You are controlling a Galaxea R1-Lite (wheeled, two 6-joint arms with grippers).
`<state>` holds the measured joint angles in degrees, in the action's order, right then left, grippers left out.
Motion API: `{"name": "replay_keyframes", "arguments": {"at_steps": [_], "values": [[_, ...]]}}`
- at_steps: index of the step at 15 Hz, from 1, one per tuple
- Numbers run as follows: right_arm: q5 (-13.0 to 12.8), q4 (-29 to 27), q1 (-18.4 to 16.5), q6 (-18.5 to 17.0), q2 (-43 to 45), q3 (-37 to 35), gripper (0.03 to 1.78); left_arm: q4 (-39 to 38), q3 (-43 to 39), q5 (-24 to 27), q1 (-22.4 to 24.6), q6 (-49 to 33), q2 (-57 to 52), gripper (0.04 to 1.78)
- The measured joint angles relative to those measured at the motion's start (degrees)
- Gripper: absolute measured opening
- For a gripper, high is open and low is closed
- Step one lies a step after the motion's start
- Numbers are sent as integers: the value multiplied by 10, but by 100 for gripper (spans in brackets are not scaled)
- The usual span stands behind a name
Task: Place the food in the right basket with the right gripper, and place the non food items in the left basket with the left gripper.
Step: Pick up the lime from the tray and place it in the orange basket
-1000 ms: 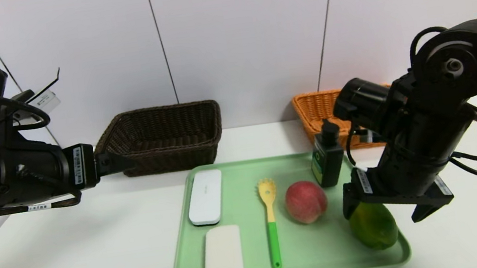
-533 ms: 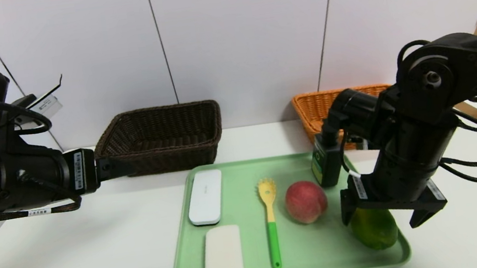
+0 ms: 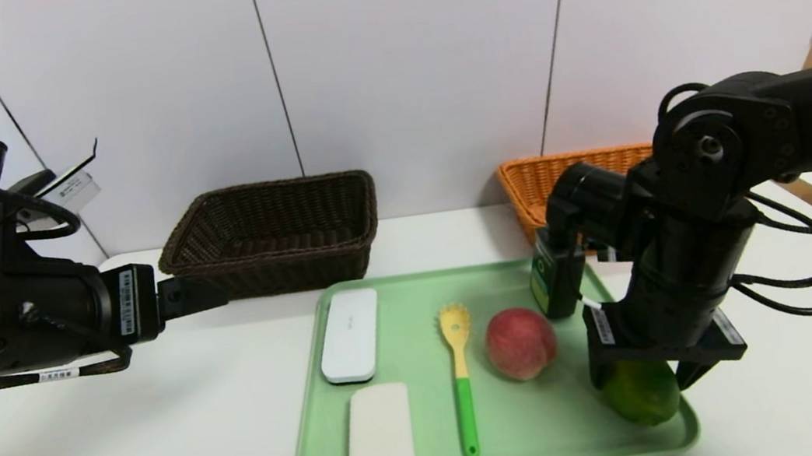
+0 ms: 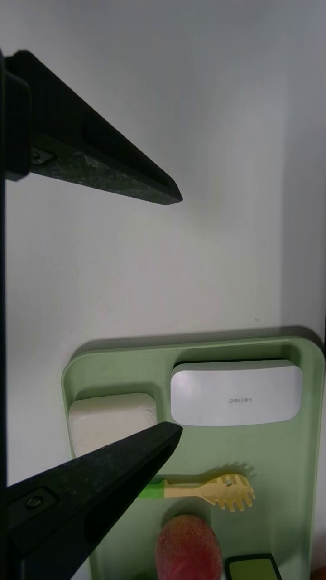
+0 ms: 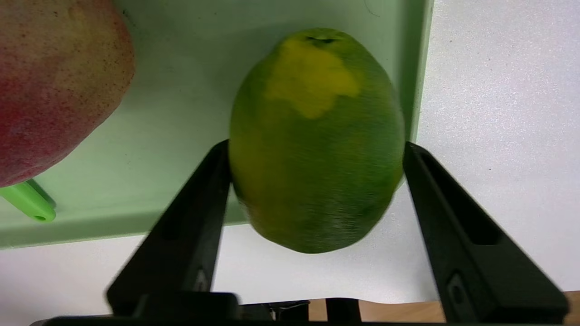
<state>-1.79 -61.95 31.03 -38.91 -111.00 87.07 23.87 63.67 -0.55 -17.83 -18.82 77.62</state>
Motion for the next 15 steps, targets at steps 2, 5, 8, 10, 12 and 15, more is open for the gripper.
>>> {"name": "replay_keyframes", "arguments": {"at_steps": [2,5,8,10,12,15], "values": [[0,0,0,0,-3,0,103,0,-1,2,0,0,-4,169],[-1,3,3,-1,-2,-2,100,1,-8,8,0,1,-9,169],[1,3,9,-1,18,-1,99,-1,-11,11,0,0,-15,169],[4,3,16,1,51,3,99,-1,-10,13,0,0,-18,169],[5,8,21,5,100,11,99,-1,-9,15,0,0,-19,169],[0,108,0,30,177,34,98,-1,-8,25,0,1,-18,169]]}}
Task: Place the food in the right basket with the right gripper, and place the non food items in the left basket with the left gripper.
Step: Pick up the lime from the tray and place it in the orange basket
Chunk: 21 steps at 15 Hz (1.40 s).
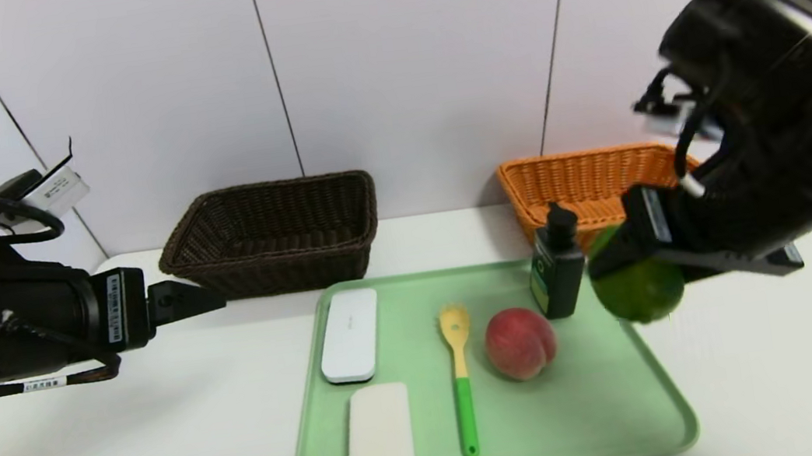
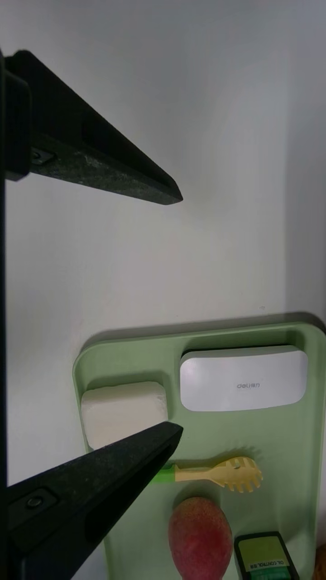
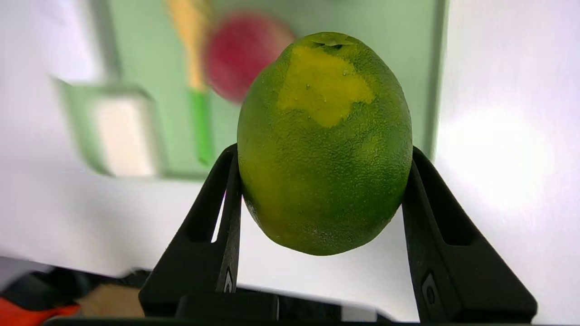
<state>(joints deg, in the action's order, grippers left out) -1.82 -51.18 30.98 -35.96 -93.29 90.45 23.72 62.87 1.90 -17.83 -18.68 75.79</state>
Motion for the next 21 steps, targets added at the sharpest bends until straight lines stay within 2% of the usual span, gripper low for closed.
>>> {"name": "replay_keyframes", "arguments": {"at_steps": [3,6,8,12,14,16,18,21], "values": [[-27,167,-77,64,29,5,98,-11,2,11,0,3,1,169],[-53,345,-161,108,-10,-19,98,-26,2,12,0,3,5,169],[-57,439,-196,116,-59,-38,98,-26,1,12,0,4,8,169],[-66,579,-235,121,-184,-45,98,-26,-1,12,-5,4,10,169],[-77,615,-245,124,-240,-32,98,-26,-2,12,-8,4,11,169],[-81,620,-250,134,-277,-19,98,-26,-4,13,-9,3,12,169],[-81,622,-254,149,-298,-15,114,-26,-7,12,-12,3,17,169],[-81,622,-256,151,-305,-15,133,-26,-7,12,-12,4,21,169]]}}
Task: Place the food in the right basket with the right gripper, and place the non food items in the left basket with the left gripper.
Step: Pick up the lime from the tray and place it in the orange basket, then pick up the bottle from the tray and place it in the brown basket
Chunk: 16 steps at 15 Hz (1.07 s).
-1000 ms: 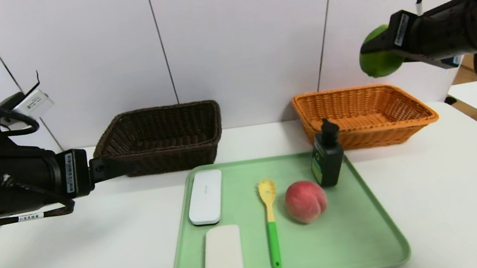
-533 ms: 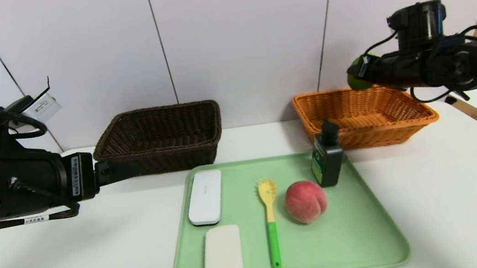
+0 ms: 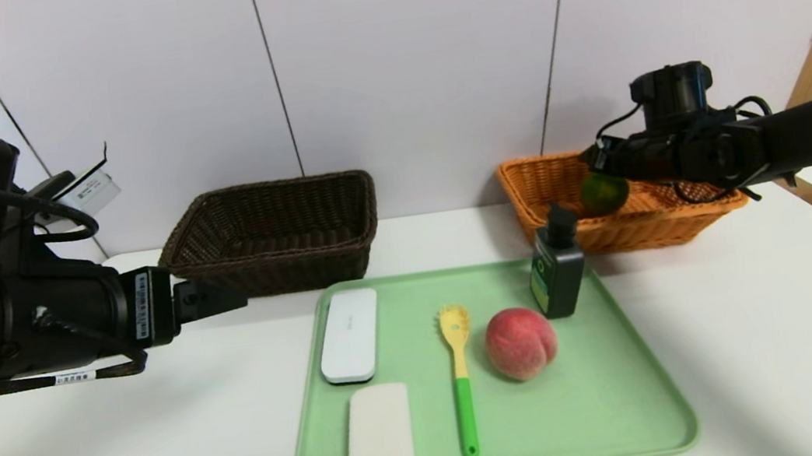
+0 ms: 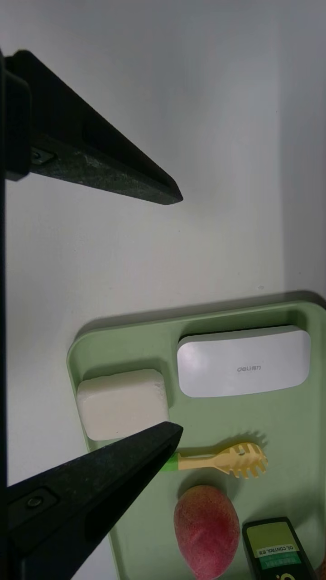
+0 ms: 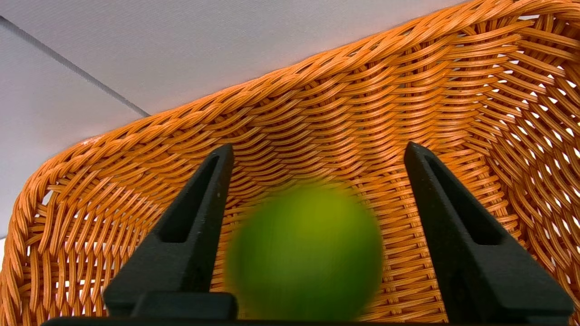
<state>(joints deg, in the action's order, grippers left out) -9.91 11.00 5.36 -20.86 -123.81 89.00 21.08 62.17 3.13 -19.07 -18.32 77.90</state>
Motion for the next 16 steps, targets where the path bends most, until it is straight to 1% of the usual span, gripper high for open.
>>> {"name": "replay_keyframes", "arguments": {"at_steps": [2,3,5,8,9,10,11,13,14,15,16], "values": [[1,-10,0,0,9,0,141,0,1,0,-2,0,2,169],[3,-26,0,1,19,2,145,0,5,0,-3,0,3,169],[7,-92,3,2,49,18,150,2,20,0,-6,0,5,169],[10,-265,19,-7,109,71,157,5,35,0,-20,-1,10,169],[13,-329,31,-16,131,87,159,6,35,-1,-25,-2,11,169],[21,-398,46,-27,156,101,160,7,35,0,-31,-2,12,169],[32,-458,61,-37,178,113,162,8,35,-1,-35,-2,12,169],[71,-598,98,-53,222,139,164,8,33,-1,-41,-3,13,169],[91,-657,119,-70,236,153,165,8,32,-1,-43,-3,14,169],[121,-720,144,-103,250,172,165,8,32,-1,-44,-3,15,169],[153,-773,165,-147,260,191,166,8,31,-1,-44,-3,15,169]]}}
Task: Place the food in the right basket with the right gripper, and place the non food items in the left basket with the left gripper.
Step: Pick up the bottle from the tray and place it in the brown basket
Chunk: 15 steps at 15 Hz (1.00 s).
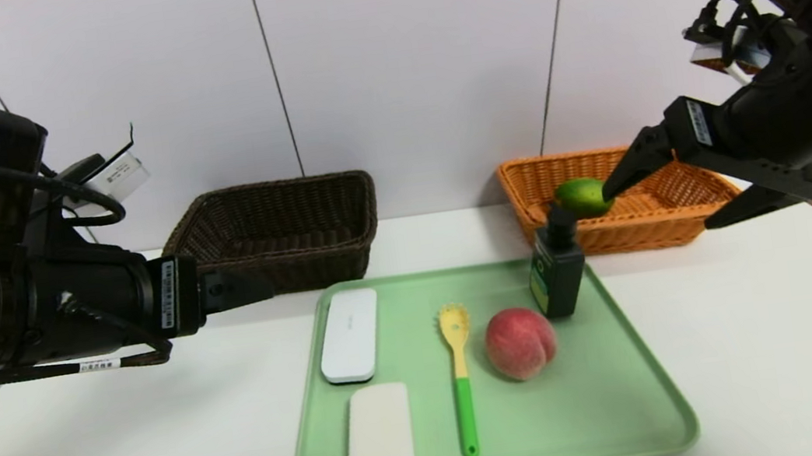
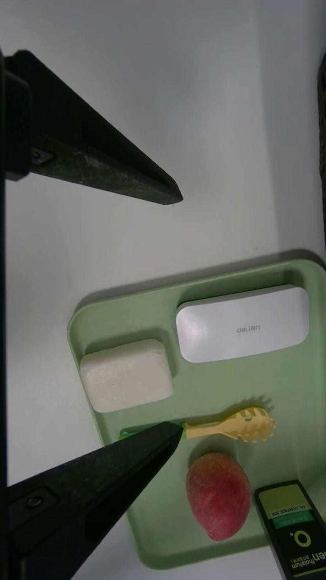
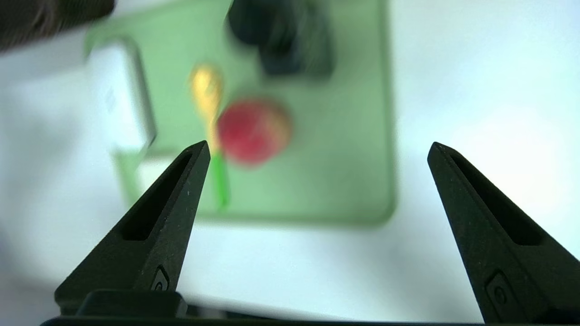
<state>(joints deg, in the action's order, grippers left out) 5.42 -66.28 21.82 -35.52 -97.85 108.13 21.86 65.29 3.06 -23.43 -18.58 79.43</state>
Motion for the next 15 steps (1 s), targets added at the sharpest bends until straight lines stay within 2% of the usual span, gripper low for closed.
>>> {"name": "replay_keyframes", "arguments": {"at_steps": [2,3,5,7,9,11,13,15], "values": [[52,-59,19,-71,10,19,167,0,-1,0,-2,-1,1,169],[66,-65,25,-101,13,20,168,0,-2,0,-6,-2,2,169],[66,-65,40,-114,21,0,168,0,-9,-2,-17,-4,3,169],[45,-42,66,-110,38,-35,169,-1,-16,-2,-24,-4,3,169],[-9,14,109,-106,61,-92,169,-1,-20,-3,-26,-4,2,169],[-92,107,151,-84,83,-176,169,-1,-22,-3,-26,-5,1,169],[-182,236,178,-30,101,-285,169,-1,-24,-2,-27,-4,0,169],[-252,381,193,31,114,-384,169,-1,-26,-2,-28,-5,-1,169]]}}
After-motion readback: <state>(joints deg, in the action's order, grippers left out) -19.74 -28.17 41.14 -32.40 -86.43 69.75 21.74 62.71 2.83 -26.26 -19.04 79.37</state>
